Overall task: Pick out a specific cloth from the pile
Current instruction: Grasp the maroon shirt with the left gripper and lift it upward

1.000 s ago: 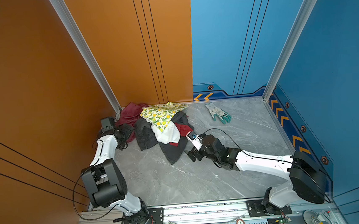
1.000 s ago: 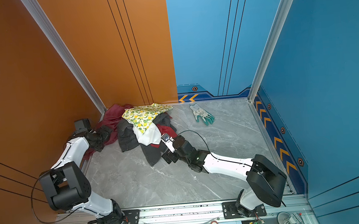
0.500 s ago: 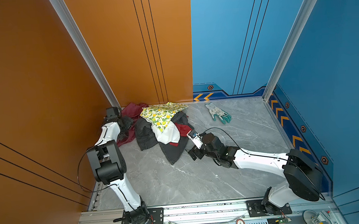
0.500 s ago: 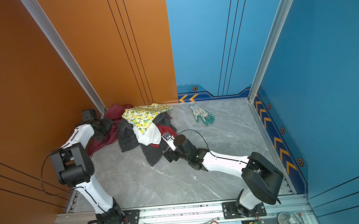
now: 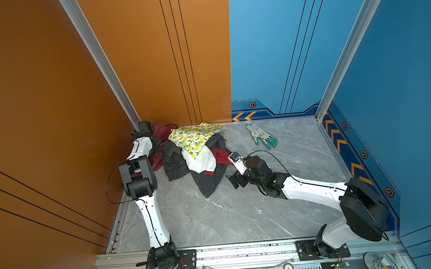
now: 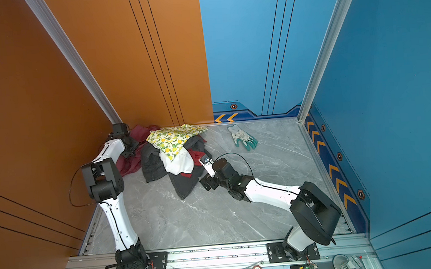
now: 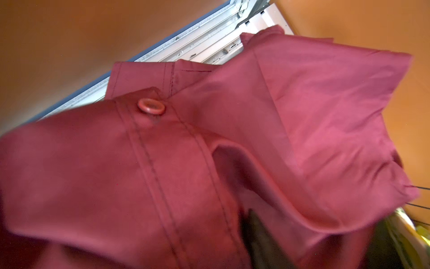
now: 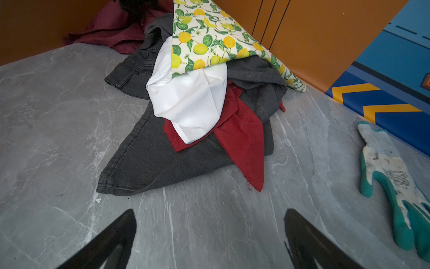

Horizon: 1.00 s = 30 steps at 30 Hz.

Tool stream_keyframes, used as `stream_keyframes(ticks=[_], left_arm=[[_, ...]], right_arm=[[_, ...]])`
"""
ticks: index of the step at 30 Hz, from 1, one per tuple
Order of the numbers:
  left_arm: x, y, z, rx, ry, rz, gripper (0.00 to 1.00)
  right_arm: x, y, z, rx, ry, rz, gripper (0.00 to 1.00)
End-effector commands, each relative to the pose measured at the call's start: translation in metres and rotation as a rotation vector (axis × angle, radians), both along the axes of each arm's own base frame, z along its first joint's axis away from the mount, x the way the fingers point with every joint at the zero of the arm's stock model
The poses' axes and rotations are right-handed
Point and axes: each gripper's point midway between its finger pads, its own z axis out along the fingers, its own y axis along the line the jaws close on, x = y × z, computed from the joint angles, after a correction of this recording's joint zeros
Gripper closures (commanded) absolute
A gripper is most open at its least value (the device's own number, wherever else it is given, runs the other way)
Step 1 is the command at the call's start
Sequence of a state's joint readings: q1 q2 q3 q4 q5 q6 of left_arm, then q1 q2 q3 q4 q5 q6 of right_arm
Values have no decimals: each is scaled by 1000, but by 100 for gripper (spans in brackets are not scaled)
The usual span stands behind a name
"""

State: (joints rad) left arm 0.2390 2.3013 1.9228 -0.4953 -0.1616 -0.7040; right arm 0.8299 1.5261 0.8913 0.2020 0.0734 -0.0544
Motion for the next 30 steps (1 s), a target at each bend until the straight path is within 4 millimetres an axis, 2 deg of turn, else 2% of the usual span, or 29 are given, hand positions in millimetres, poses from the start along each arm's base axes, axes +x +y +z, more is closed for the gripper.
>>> stream_keyframes(ticks=[1, 5, 18, 22, 30], left_arm=[[2, -2, 8, 12, 7, -10, 100], [9, -7, 50, 68, -53, -55, 100], [-7, -8, 177, 102, -296, -44, 100], [-10, -12, 208, 105, -362, -51, 100], [-16, -23, 258, 104, -478, -77, 100]], right_arm=[[1, -4, 7, -9, 1, -3, 0], [3, -7, 11, -5, -9, -19, 0], [8, -12, 30, 39, -36, -67, 0], [7, -14, 35, 54, -37, -72, 0], [6, -15, 37, 67, -35, -79, 0]])
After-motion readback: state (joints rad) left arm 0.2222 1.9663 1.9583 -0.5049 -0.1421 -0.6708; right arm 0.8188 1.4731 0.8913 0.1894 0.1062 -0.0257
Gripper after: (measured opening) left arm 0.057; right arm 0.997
